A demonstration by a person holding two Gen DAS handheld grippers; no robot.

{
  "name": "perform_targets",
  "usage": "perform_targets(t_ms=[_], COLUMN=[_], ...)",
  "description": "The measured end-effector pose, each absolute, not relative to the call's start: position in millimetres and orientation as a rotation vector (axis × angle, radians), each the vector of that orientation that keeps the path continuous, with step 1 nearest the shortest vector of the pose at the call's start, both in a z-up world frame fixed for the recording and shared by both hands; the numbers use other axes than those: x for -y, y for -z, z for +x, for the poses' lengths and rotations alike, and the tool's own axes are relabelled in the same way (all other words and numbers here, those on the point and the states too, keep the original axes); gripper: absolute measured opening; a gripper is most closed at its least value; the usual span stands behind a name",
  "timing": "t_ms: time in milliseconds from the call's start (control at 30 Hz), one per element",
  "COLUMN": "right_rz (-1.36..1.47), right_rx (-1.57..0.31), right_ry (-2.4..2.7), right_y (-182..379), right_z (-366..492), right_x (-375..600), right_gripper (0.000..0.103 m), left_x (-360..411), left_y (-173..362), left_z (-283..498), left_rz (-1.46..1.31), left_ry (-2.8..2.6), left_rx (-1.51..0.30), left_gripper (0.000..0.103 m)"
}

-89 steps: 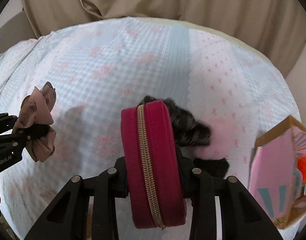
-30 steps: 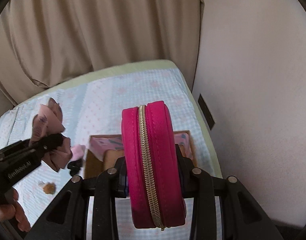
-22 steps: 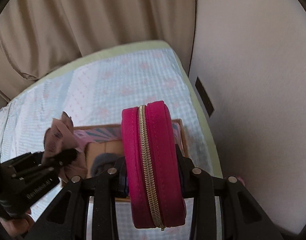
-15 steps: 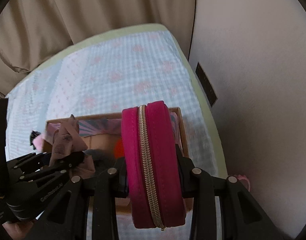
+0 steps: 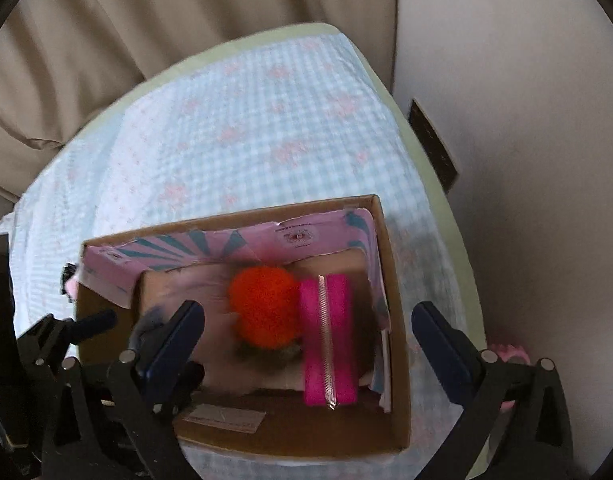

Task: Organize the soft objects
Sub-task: 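Carry pink bow and magenta pouch into the box and open both tools, then withdraw both tools from the box toward the black scrunchies and cookie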

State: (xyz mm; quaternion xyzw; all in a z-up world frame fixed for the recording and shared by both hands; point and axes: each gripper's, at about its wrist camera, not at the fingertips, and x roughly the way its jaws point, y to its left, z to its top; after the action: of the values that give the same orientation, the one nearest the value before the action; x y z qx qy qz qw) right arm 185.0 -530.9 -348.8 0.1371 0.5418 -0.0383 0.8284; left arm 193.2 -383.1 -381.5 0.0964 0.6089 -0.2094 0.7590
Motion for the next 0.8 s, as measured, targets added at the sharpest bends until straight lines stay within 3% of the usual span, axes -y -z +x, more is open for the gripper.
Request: perform_targets(t_ms=[333,800], right_rz=[0.281,0.224], right_rx=[-1.137,-1.045], right_ry=[0.076,0.074], right_y=[338,258], right_z=[178,147], right_x=[526,504], right_gripper=[0.103,0.103], left_x=[367,340], left_y=[364,286], left_z=[190,163], left_rz=[0.177,0.157], left_ry=[0.441,0.439], left_rx=[-1.329,-1.213], left_gripper=[0.103,0.103])
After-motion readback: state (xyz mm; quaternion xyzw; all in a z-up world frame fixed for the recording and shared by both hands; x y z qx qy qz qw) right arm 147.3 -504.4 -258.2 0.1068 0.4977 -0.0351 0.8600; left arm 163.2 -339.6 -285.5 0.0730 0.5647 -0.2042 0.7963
